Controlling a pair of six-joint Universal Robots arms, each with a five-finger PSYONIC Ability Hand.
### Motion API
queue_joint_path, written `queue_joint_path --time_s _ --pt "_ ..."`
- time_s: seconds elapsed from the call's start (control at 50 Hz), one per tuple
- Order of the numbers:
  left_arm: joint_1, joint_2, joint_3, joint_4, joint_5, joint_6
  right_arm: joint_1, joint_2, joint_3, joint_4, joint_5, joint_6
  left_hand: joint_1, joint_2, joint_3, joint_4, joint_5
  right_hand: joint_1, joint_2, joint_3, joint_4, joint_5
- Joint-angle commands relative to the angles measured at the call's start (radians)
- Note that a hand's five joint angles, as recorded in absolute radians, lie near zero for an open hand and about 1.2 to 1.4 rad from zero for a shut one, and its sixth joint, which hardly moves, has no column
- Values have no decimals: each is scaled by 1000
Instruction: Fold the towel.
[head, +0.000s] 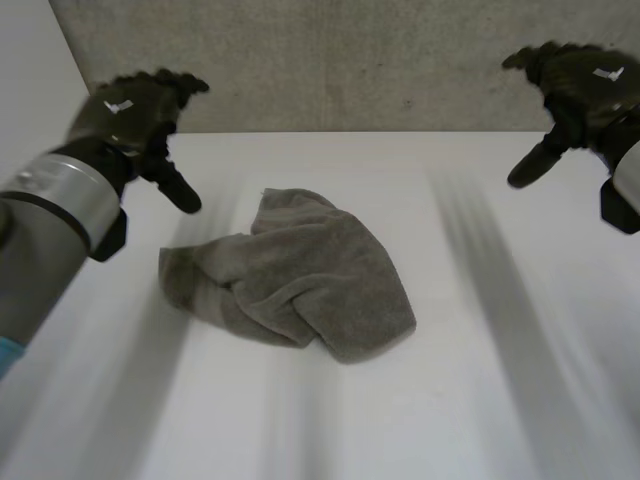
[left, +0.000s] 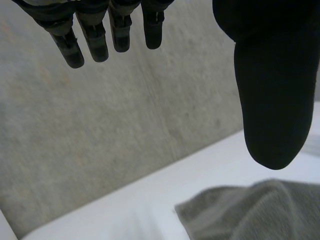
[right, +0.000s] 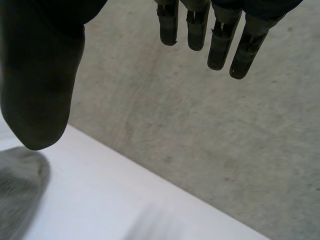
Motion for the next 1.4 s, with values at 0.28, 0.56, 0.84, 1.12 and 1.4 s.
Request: queue_joint_path --time_s 0.28,0.56,0.84,1.12,1.4 --pt "-103 -646 286 152 2 169 -106 15 317 -81 -193 -127 61 64 64 64 36 -11 -71 -67 -81 -59" --pt "-256 -680 260 104 20 162 -163 16 341 -89 -242 -130 1218 1220 1220 1221 1192 -11 -71 -67 -81 -59" --pt "-494 -432 67 51 97 24 -159 8 327 -89 -244 -130 1218 1220 1220 1221 1192 -11 -71 -67 -81 -59" --pt "-424 -375 13 54 83 8 -139 30 299 -83 -319 -200 74 76 77 77 49 -11 -71 -67 -81 -59" --pt "-146 -331 16 103 97 14 10 329 -88 167 -333 -341 50 52 52 53 24 -11 -71 -67 -81 -59"
